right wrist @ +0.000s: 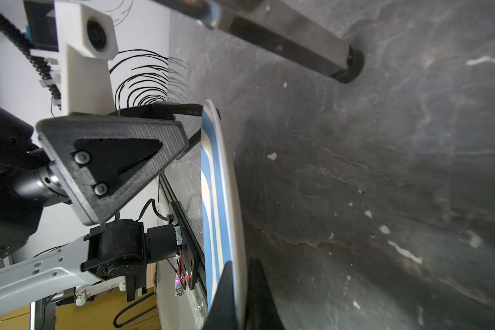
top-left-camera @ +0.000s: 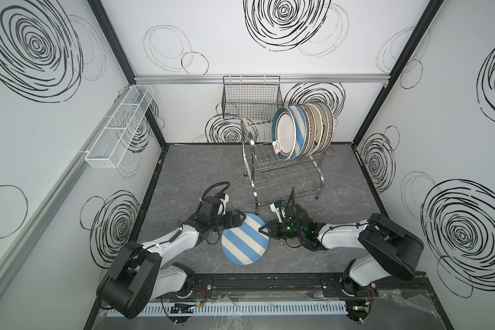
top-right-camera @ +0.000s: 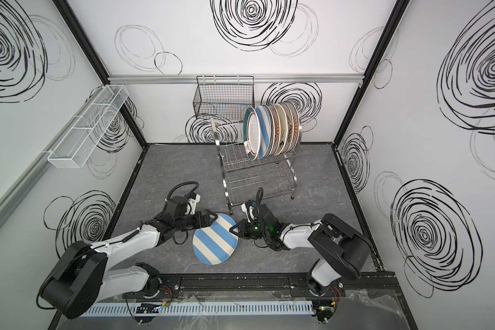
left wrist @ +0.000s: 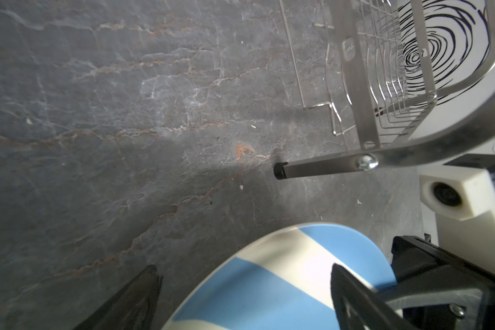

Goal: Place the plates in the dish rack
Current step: 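Pinch the striped plate rim with the right gripper, then lift the striped plate upright to the rack with the right while the left withdraws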

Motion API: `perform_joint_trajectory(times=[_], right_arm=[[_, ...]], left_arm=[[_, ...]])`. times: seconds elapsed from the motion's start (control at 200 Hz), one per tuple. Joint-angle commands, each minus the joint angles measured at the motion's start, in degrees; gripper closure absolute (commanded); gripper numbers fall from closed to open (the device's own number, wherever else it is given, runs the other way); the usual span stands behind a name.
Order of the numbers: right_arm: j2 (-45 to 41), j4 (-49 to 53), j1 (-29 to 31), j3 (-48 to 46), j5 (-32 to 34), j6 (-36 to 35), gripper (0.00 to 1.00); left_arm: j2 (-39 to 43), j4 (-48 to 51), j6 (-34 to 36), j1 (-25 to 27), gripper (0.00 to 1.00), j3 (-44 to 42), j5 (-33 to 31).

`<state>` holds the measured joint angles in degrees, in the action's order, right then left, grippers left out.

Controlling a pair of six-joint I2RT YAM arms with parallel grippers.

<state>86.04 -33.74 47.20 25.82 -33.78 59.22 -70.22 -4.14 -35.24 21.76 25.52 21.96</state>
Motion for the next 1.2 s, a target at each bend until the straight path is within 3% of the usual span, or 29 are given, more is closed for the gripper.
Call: perform_joint_trajectory(times=[0.0,0.145,0.285,0.485,0.645,0.78,0.86,1.091,1.196], right_arm=[[-4.5,5.6,1.3,3.8,1.3,-4.9,1.0],[-8.6,21.4,4.7,12.8,7.9,-16.5,1.0],[-10.8,28.5,5.8,22.1,14.1,-24.6,1.0],[-9.2,43.5,6.8,42.9,30.7,-35.4,1.0],[-8.9,45.1,10.1,54.0,40.2,-43.0,1.0],[-6.6,45.6,12.7,63.3,41.0,-46.1,1.0],[-5.2,46.3,13.5,67.3,45.3,-47.5,1.0],[-7.9,39.9,13.9,70.0,64.1,-55.2,1.0],[-9.7,36.2,13.9,69.3,69.2,-59.2,1.0]], left_arm=[[3.7,7.4,4.4,-5.3,0.04,5.7,1.4],[7.0,19.8,13.4,-18.2,0.04,15.2,5.7],[10.1,25.2,19.2,-28.0,0.04,20.0,6.0],[14.5,17.3,13.4,-34.6,0.04,14.3,8.2],[13.9,16.8,14.5,-35.2,0.04,12.7,8.1],[12.7,16.9,15.4,-35.4,0.04,12.6,8.1],[12.2,16.9,15.5,-35.3,0.04,12.7,9.0],[12.6,16.4,15.4,-33.4,0.04,11.6,9.2],[12.4,16.1,15.2,-32.3,0.04,11.5,8.9]])
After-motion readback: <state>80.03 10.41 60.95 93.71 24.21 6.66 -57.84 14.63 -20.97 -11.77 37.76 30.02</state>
